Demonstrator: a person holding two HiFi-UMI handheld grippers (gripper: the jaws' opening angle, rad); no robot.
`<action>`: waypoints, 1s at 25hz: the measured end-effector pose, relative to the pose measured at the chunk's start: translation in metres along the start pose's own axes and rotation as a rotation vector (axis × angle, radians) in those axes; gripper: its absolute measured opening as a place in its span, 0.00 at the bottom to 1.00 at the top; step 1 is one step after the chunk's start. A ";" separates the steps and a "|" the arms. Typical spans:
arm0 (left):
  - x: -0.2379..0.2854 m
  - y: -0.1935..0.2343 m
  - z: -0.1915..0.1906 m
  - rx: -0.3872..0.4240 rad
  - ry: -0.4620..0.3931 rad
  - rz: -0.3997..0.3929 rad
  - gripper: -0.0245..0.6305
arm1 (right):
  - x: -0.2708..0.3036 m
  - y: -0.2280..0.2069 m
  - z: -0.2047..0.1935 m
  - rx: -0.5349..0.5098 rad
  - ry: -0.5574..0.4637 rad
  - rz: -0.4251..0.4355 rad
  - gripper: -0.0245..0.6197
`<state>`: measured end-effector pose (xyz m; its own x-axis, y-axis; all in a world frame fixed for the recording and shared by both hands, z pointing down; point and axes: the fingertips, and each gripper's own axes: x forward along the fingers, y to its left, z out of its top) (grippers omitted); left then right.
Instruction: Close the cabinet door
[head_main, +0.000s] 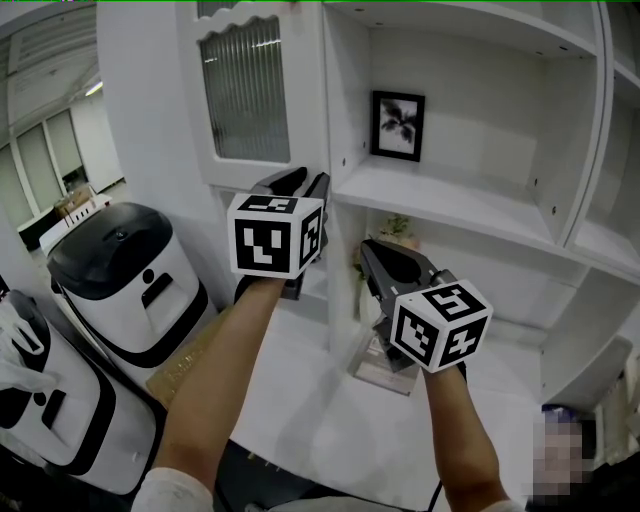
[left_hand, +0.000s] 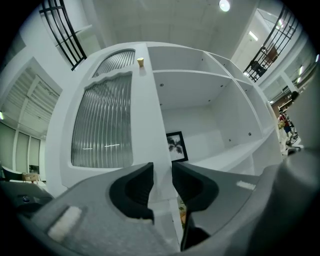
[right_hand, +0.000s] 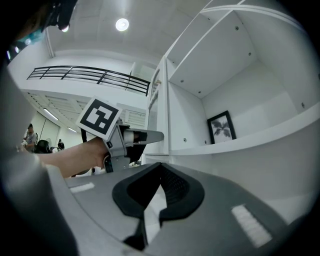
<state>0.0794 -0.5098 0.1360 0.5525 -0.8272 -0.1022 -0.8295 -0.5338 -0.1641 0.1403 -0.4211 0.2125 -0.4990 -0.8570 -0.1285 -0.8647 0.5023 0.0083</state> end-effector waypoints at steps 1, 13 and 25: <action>-0.004 0.001 0.002 0.002 -0.005 0.003 0.22 | 0.000 0.002 0.000 0.003 -0.001 -0.002 0.04; -0.056 0.032 0.001 0.025 -0.009 0.019 0.19 | 0.013 0.031 0.009 0.039 -0.023 -0.016 0.04; -0.126 0.078 -0.042 -0.012 0.068 0.030 0.12 | 0.030 0.072 0.013 0.071 -0.030 -0.013 0.04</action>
<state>-0.0588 -0.4548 0.1776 0.5212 -0.8525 -0.0396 -0.8466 -0.5107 -0.1498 0.0637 -0.4094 0.1964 -0.4848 -0.8602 -0.1580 -0.8643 0.4989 -0.0642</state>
